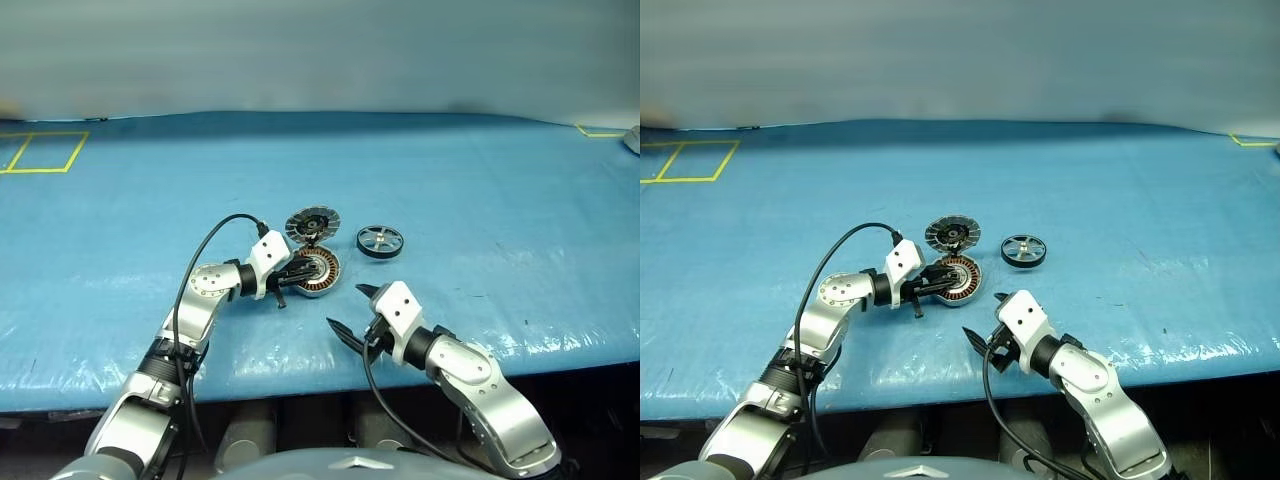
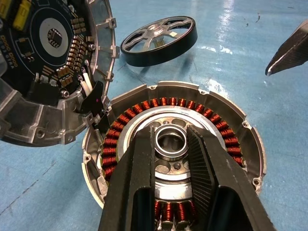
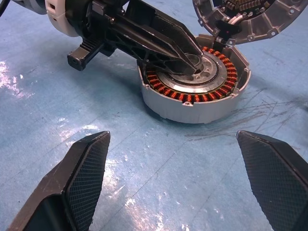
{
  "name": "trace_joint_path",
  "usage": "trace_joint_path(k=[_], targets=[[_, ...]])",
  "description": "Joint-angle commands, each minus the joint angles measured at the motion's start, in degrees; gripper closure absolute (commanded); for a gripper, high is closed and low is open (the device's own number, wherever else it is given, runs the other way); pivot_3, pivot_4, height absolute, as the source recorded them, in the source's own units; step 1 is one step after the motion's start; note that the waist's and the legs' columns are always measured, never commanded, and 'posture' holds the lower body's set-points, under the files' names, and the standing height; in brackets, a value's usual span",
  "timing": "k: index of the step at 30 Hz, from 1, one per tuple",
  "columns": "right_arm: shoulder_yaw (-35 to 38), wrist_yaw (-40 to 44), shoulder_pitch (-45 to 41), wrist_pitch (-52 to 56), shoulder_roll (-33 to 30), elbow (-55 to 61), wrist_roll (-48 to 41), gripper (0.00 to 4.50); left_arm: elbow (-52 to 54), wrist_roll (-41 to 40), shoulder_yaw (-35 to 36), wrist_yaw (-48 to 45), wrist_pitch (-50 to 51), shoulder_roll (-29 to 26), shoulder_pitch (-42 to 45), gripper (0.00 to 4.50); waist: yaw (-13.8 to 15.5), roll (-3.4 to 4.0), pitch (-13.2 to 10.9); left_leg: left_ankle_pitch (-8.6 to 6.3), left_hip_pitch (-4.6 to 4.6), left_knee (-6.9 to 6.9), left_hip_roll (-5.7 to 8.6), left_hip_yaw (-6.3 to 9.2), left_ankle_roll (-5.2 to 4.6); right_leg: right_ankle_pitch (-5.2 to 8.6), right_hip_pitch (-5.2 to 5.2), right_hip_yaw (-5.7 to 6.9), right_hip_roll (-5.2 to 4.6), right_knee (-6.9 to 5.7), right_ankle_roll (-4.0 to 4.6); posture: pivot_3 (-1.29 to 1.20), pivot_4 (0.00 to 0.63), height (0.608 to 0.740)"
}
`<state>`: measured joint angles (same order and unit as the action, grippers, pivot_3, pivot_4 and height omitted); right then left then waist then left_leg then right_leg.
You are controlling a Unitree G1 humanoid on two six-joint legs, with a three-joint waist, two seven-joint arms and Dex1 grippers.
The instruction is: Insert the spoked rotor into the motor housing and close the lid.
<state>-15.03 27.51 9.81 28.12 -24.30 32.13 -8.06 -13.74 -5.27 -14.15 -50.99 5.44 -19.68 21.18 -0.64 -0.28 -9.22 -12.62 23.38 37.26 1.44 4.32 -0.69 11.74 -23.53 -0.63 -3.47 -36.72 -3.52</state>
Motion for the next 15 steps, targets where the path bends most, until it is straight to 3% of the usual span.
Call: trace_joint_path(k=[1, 4, 5, 8, 15], targets=[[-0.07, -0.19, -0.52, 0.04, 0.00, 2.55, 0.08, 0.05, 0.24, 0.72, -0.77, 0.04, 0.66, -0.08, -0.45, 3.87, 0.00, 0.00, 0.00, 0.00, 0.00, 0.00, 0.00, 0.00, 0.00, 0.00, 0.00, 0.00, 0.00, 0.00, 0.00, 0.00, 0.150, 0.740], [-0.15, -0.23, -0.50, 0.08, -0.08, 2.61, 0.13, 0.05, 0.28, 0.67, -0.73, -0.06, 0.24, -0.04, -0.56, 3.87, 0.00, 0.00, 0.01, 0.00, 0.00, 0.00, 0.00, 0.00, 0.00, 0.00, 0.00, 0.00, 0.00, -0.01, 0.00, 0.00, 0.150, 0.740], [-0.17, -0.23, -0.51, 0.09, -0.10, 2.61, 0.16, 0.05, 0.19, 0.85, -0.76, 0.06, 0.13, -0.08, -0.53, 3.14, -0.01, 0.00, 0.01, 0.00, 0.00, 0.00, 0.00, 0.00, 0.00, 0.00, 0.00, -0.01, 0.00, -0.01, 0.00, 0.00, 0.150, 0.740], [-0.17, -0.17, -0.68, 0.18, 0.05, 2.55, 0.18, 0.05, -0.09, 1.62, -0.32, 2.02, -0.02, 0.18, -0.21, 2.22, 0.00, 0.00, 0.01, 0.00, 0.00, 0.00, 0.00, 0.00, 0.00, 0.00, 0.00, -0.01, 0.00, -0.01, 0.00, 0.00, 0.150, 0.740], [-0.12, 0.02, -0.57, 0.33, 0.21, 2.73, 0.12, 0.05, 7.51, -4.89, 1.52, -3.80, 0.90, -1.69, -3.41, 2.22, -0.26, 0.00, 0.01, 0.00, 0.01, -0.02, -0.02, -0.03, 0.00, 0.01, -0.06, -0.03, 0.00, -0.03, 0.01, 0.00, 0.150, 0.740]])
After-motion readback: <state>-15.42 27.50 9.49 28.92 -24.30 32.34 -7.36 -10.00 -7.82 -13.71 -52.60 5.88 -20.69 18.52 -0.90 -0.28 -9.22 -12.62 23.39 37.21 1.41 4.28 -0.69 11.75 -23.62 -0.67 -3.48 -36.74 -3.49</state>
